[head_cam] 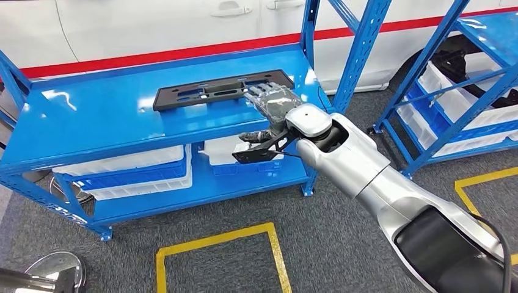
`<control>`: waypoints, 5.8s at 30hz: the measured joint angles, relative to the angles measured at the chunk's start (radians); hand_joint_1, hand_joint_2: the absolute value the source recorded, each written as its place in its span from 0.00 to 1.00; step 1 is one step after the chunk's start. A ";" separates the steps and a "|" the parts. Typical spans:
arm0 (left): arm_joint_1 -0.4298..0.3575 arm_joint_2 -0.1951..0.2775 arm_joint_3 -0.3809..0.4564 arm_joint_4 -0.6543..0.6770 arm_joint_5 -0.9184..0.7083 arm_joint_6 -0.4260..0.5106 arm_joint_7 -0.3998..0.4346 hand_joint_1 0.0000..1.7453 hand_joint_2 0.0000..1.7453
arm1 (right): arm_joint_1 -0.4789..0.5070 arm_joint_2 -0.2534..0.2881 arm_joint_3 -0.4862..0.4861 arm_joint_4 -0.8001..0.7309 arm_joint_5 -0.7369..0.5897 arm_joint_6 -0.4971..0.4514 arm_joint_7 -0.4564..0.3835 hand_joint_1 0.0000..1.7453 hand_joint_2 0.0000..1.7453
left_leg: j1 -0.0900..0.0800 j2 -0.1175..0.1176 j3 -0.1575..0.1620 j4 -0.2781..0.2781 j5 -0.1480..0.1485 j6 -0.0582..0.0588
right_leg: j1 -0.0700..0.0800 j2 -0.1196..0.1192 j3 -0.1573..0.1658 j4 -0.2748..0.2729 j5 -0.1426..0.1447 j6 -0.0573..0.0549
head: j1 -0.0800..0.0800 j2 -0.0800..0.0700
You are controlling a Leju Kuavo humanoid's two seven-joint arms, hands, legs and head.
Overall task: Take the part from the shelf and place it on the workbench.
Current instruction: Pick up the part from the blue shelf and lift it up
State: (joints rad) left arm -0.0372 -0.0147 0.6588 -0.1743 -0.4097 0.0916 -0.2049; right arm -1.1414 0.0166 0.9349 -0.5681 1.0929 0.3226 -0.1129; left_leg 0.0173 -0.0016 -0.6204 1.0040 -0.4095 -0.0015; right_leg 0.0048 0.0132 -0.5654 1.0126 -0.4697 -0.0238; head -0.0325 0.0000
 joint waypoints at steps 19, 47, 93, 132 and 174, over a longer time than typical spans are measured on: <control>-0.002 -0.005 0.008 0.000 -0.028 0.009 -0.013 0.00 0.00 | -0.011 -0.008 0.024 -0.014 -0.032 0.002 0.010 0.00 0.00 | 0.003 0.002 0.027 0.071 -0.099 -0.014 | -0.008 -0.008 -0.040 -0.006 0.045 -0.021 | -0.001 0.000; -0.004 -0.009 0.064 0.000 -0.071 0.003 0.002 0.00 0.00 | -0.017 -0.019 0.121 -0.022 -0.106 -0.002 0.022 0.00 0.00 | -0.003 0.000 0.053 -0.001 -0.050 0.004 | 0.006 -0.009 -0.049 0.005 0.044 -0.018 | -0.001 0.000; -0.005 -0.012 0.103 0.000 -0.108 0.004 0.007 0.00 0.00 | 0.015 -0.030 0.153 -0.024 -0.148 -0.020 0.019 0.00 0.00 | 0.005 -0.002 0.005 0.004 -0.009 0.001 | 0.001 -0.002 0.003 0.006 -0.012 0.004 | -0.003 0.000; -0.007 -0.012 0.124 -0.001 -0.146 -0.003 -0.006 0.00 0.00 | 0.058 -0.056 0.157 -0.040 -0.172 -0.037 0.018 0.00 0.00 | 0.006 -0.001 0.039 0.001 -0.039 0.028 | -0.010 -0.008 -0.161 0.239 -0.045 0.017 | -0.003 0.000; -0.012 -0.015 0.167 -0.002 -0.184 -0.016 0.018 0.00 0.00 | 0.144 -0.064 0.157 0.024 -0.207 -0.124 -0.014 0.00 0.00 | 0.007 0.000 -0.055 0.196 -0.146 -0.021 | -0.007 -0.008 -0.042 -0.007 0.040 -0.026 | -0.004 0.000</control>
State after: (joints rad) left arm -0.0490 -0.0298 0.8262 -0.1759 -0.5933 0.0754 -0.1865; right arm -0.9976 -0.0471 1.0918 -0.5444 0.8864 0.1982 -0.1268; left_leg 0.0239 -0.0014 -0.6750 1.1996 -0.5556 -0.0221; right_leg -0.0017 0.0048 -0.6079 1.0060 -0.4293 -0.0501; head -0.0367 0.0000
